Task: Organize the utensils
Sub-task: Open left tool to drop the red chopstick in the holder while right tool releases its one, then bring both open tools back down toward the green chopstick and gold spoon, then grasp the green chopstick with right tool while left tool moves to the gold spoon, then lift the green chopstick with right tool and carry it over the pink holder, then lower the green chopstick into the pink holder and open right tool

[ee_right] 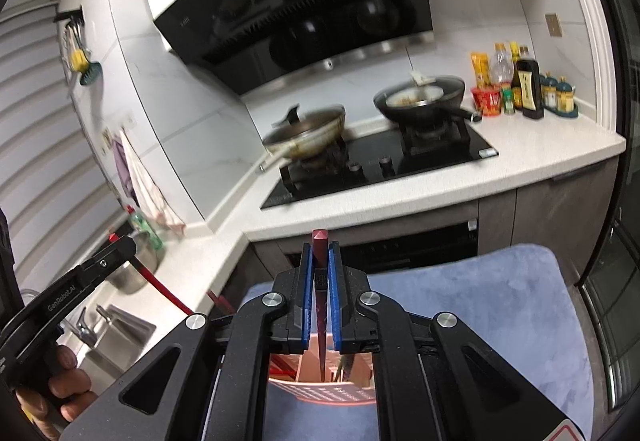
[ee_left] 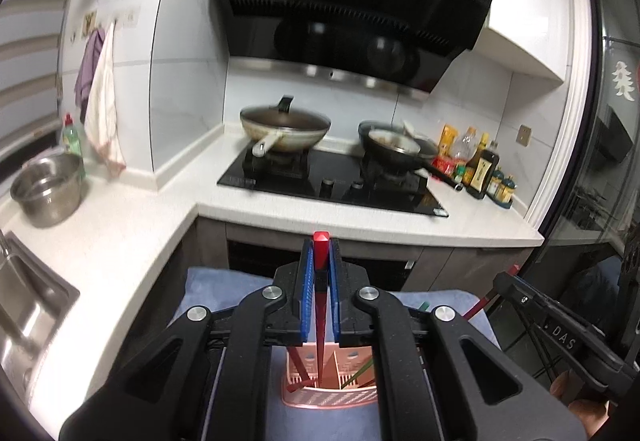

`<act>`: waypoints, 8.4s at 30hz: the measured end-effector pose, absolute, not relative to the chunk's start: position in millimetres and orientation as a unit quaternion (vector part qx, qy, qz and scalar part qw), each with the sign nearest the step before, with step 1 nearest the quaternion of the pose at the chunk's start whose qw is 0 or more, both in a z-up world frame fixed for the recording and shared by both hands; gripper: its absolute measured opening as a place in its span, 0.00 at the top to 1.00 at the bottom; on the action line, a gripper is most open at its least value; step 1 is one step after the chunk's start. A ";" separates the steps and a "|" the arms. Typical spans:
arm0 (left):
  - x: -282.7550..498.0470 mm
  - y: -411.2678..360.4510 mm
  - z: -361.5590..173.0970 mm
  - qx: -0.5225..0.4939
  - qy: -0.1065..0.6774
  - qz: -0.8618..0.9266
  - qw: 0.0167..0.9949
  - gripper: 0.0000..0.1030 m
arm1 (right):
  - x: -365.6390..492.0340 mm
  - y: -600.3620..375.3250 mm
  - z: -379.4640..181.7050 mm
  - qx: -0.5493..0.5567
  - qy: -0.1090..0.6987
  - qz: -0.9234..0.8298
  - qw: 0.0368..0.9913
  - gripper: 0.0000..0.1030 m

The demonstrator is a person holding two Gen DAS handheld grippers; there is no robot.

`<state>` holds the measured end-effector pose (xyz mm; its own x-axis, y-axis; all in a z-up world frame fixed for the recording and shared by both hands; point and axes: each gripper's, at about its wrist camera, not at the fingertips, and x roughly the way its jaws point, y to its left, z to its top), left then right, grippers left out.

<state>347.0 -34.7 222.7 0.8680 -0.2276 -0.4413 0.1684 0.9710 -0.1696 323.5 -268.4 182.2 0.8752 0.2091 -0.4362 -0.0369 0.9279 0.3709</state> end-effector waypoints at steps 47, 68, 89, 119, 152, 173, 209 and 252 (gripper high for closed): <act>269.2 -17.9 153.3 -0.041 0.308 -0.055 0.949 0.59 | 220.4 -230.6 118.8 0.123 0.315 0.054 0.940 0.82; 177.9 -19.9 49.1 0.005 0.406 -0.042 0.913 0.59 | 104.7 -195.0 -14.9 0.047 0.460 0.065 0.884 0.82; 117.7 -11.4 -18.0 0.011 0.482 -0.039 0.875 0.59 | 59.7 -165.7 -77.6 0.033 0.528 0.115 0.841 0.82; 109.3 -38.0 -37.3 0.042 0.509 -0.074 0.857 0.42 | 59.5 -200.6 -75.1 0.069 0.506 0.048 0.858 0.93; 110.6 -81.4 -70.8 0.037 0.548 -0.156 0.821 0.83 | 60.3 -220.4 -80.9 0.103 0.516 0.031 0.850 0.93; 107.7 -60.6 -18.0 0.030 0.479 -0.140 0.866 0.99 | 56.7 -221.1 -44.9 0.101 0.483 0.039 0.869 0.93; 206.9 -31.4 149.4 -0.029 0.350 -0.149 0.924 0.99 | 157.9 -252.6 142.9 0.145 0.285 0.077 0.944 0.93; 386.0 -52.8 138.1 -0.074 0.408 -0.146 0.898 0.99 | 351.8 -239.8 160.9 0.126 0.244 0.048 0.960 0.93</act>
<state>386.0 -52.9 138.1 0.6251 -0.3223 -0.7110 0.2019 0.9466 -0.2515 351.8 -239.8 160.9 0.8759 0.1535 -0.4574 -0.0302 0.9636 0.2656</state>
